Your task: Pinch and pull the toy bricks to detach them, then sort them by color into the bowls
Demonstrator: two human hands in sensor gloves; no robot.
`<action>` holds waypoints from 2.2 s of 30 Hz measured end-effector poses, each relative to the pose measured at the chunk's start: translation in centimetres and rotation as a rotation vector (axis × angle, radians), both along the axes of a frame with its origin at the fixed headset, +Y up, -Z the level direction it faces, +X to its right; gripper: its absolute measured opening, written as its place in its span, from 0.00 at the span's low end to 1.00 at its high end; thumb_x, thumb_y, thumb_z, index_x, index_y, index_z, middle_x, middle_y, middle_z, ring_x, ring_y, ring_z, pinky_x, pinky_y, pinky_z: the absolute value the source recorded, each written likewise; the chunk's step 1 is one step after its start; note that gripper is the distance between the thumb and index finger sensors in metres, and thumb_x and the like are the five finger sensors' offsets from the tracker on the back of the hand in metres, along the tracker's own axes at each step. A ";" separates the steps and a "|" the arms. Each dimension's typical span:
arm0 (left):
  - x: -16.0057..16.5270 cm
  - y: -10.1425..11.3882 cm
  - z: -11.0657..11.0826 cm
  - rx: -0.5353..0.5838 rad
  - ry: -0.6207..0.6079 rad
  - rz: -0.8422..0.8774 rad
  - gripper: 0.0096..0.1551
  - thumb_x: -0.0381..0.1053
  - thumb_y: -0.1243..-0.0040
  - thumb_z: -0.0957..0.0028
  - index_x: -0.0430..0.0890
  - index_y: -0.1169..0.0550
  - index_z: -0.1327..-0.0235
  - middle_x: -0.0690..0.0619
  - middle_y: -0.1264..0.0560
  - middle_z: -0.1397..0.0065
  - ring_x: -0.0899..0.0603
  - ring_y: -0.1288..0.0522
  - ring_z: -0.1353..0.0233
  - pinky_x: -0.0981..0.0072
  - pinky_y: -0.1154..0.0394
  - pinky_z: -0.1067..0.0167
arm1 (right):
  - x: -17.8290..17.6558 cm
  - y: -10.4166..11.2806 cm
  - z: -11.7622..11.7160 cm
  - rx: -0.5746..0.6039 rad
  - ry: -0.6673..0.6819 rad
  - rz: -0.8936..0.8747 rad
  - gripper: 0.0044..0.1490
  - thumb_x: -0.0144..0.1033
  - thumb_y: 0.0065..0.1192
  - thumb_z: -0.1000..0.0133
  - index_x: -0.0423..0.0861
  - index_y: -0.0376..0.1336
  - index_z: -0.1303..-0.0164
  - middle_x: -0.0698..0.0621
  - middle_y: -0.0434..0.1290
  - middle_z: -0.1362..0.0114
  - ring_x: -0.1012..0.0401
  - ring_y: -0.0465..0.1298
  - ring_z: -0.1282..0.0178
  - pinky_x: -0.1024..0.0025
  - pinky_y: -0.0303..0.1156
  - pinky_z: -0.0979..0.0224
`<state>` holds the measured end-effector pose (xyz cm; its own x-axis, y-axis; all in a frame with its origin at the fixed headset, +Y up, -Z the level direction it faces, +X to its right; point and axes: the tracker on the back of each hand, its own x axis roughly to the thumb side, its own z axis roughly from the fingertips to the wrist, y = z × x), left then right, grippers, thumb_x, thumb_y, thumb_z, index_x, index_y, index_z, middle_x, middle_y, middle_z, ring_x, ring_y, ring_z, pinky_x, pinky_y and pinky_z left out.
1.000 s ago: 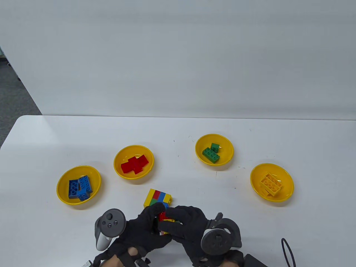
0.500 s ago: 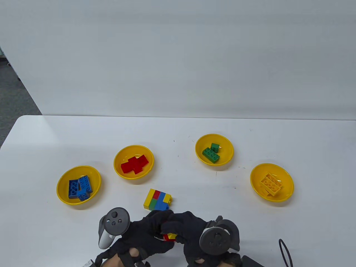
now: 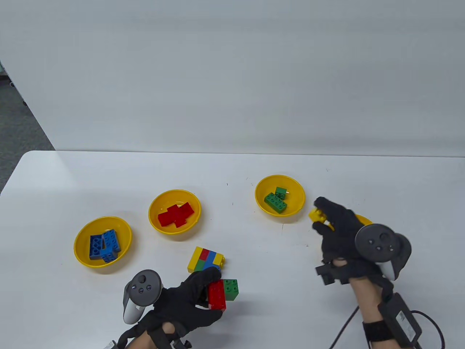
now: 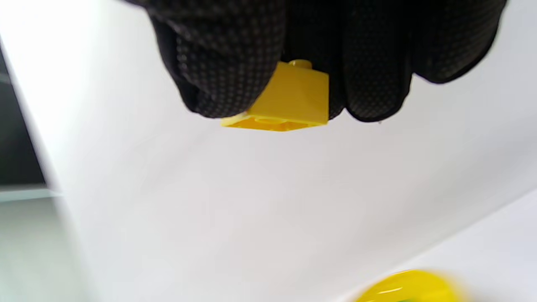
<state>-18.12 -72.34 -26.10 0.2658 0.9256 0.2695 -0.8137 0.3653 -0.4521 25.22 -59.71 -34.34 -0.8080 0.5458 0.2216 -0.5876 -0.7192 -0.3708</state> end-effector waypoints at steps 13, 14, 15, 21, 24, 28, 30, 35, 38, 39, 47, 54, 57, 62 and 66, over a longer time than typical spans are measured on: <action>-0.2 -0.3 -0.1 -0.032 0.000 -0.007 0.57 0.59 0.15 0.59 0.53 0.37 0.20 0.36 0.36 0.20 0.31 0.18 0.34 0.40 0.19 0.40 | 7.2 -9.0 -6.9 -0.461 -0.347 0.257 0.37 0.38 0.70 0.56 0.42 0.69 0.35 0.36 0.77 0.34 0.36 0.77 0.41 0.31 0.70 0.41; -0.2 -0.3 -0.1 -0.031 0.000 -0.008 0.57 0.59 0.15 0.59 0.53 0.37 0.20 0.36 0.36 0.20 0.31 0.18 0.34 0.39 0.19 0.40 | 7.4 -8.9 -6.9 -0.462 -0.345 0.231 0.37 0.39 0.69 0.55 0.43 0.68 0.34 0.35 0.75 0.32 0.35 0.76 0.40 0.31 0.70 0.41; -0.2 -0.4 -0.1 -0.033 0.000 -0.007 0.57 0.59 0.15 0.59 0.53 0.37 0.20 0.37 0.36 0.20 0.31 0.18 0.34 0.40 0.19 0.40 | 7.4 -8.6 -6.6 -0.441 -0.345 0.212 0.38 0.39 0.69 0.55 0.43 0.67 0.32 0.34 0.73 0.30 0.35 0.76 0.39 0.32 0.70 0.41; -0.1 -0.3 -0.1 -0.033 0.000 0.006 0.57 0.60 0.16 0.58 0.53 0.38 0.20 0.37 0.36 0.20 0.31 0.18 0.33 0.39 0.20 0.40 | 6.0 -4.0 -3.5 -0.166 -0.280 0.142 0.38 0.39 0.68 0.54 0.40 0.66 0.32 0.32 0.69 0.28 0.36 0.76 0.40 0.33 0.71 0.43; -0.2 -0.2 0.0 -0.034 -0.002 0.051 0.57 0.62 0.18 0.57 0.54 0.39 0.19 0.38 0.36 0.19 0.32 0.18 0.34 0.37 0.21 0.40 | 3.7 -1.6 -1.1 -0.054 -0.147 0.040 0.39 0.40 0.68 0.55 0.40 0.66 0.32 0.32 0.70 0.28 0.36 0.76 0.40 0.33 0.71 0.43; -0.3 -0.1 0.2 -0.071 -0.044 0.172 0.57 0.65 0.20 0.57 0.54 0.40 0.19 0.39 0.35 0.19 0.33 0.17 0.34 0.37 0.21 0.40 | -0.9 -0.2 2.5 0.047 0.118 -0.174 0.41 0.42 0.69 0.54 0.39 0.64 0.30 0.33 0.70 0.29 0.36 0.77 0.40 0.33 0.72 0.43; -0.4 0.0 0.3 -0.071 -0.051 0.199 0.57 0.66 0.20 0.56 0.54 0.40 0.19 0.40 0.34 0.19 0.33 0.17 0.35 0.37 0.21 0.41 | -4.5 -0.5 4.6 0.085 0.337 -0.318 0.41 0.41 0.69 0.54 0.39 0.63 0.30 0.34 0.71 0.29 0.35 0.78 0.41 0.32 0.72 0.43; -0.3 0.0 0.4 -0.070 -0.072 0.219 0.57 0.66 0.22 0.55 0.54 0.41 0.18 0.40 0.35 0.18 0.34 0.17 0.34 0.37 0.20 0.41 | -11.1 -3.1 7.3 0.003 0.633 -0.352 0.43 0.42 0.69 0.53 0.46 0.59 0.26 0.33 0.64 0.25 0.34 0.75 0.37 0.31 0.70 0.41; -0.1 0.1 0.5 -0.060 -0.080 0.218 0.57 0.67 0.23 0.54 0.54 0.42 0.18 0.41 0.35 0.18 0.34 0.17 0.34 0.38 0.20 0.41 | -14.0 -5.1 8.1 -0.078 0.722 -0.283 0.45 0.44 0.70 0.54 0.52 0.57 0.25 0.32 0.59 0.23 0.32 0.73 0.36 0.30 0.70 0.40; 0.0 0.1 0.5 -0.058 -0.083 0.217 0.57 0.67 0.23 0.54 0.54 0.42 0.18 0.41 0.35 0.17 0.34 0.17 0.34 0.37 0.20 0.41 | -14.7 -5.7 8.3 -0.101 0.740 -0.247 0.45 0.44 0.70 0.54 0.53 0.56 0.25 0.32 0.59 0.23 0.32 0.73 0.35 0.30 0.69 0.40; 0.5 -0.2 0.6 -0.056 -0.096 0.211 0.57 0.67 0.24 0.54 0.54 0.43 0.18 0.41 0.35 0.17 0.35 0.17 0.33 0.38 0.20 0.41 | -16.8 -8.3 8.8 -0.138 0.774 -0.274 0.43 0.39 0.71 0.54 0.55 0.58 0.27 0.33 0.64 0.26 0.37 0.77 0.41 0.36 0.73 0.43; 1.1 0.0 0.9 -0.014 -0.121 0.140 0.57 0.65 0.24 0.53 0.53 0.44 0.18 0.38 0.38 0.16 0.30 0.21 0.30 0.34 0.23 0.40 | -17.1 -8.9 9.2 -0.063 0.733 -0.273 0.38 0.32 0.73 0.57 0.44 0.65 0.33 0.34 0.72 0.34 0.40 0.82 0.48 0.39 0.77 0.49; 0.7 0.9 1.1 0.099 -0.058 0.039 0.58 0.64 0.24 0.53 0.50 0.46 0.18 0.34 0.42 0.17 0.26 0.26 0.27 0.29 0.26 0.38 | -16.9 -9.1 9.2 -0.054 0.694 -0.257 0.38 0.33 0.74 0.58 0.43 0.66 0.34 0.34 0.73 0.35 0.40 0.82 0.50 0.39 0.78 0.50; 0.3 3.5 2.8 0.490 0.139 -0.243 0.57 0.62 0.19 0.58 0.52 0.39 0.20 0.35 0.42 0.16 0.24 0.35 0.21 0.24 0.33 0.33 | -16.9 -9.4 9.1 -0.053 0.627 -0.207 0.38 0.33 0.75 0.58 0.42 0.67 0.35 0.33 0.74 0.36 0.40 0.82 0.52 0.40 0.78 0.51; 1.5 4.1 4.4 0.729 0.164 -0.422 0.54 0.61 0.17 0.60 0.53 0.34 0.22 0.37 0.37 0.18 0.27 0.32 0.23 0.29 0.31 0.34 | -17.2 -9.7 9.2 -0.053 0.596 -0.172 0.38 0.34 0.75 0.58 0.41 0.67 0.35 0.33 0.74 0.37 0.40 0.83 0.53 0.41 0.79 0.53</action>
<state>-16.63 -68.23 -21.72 0.6370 0.3510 0.6863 -0.5786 0.8060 0.1249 8.00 -69.41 -25.15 -0.4530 0.6800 0.5765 -0.7916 -0.6043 0.0908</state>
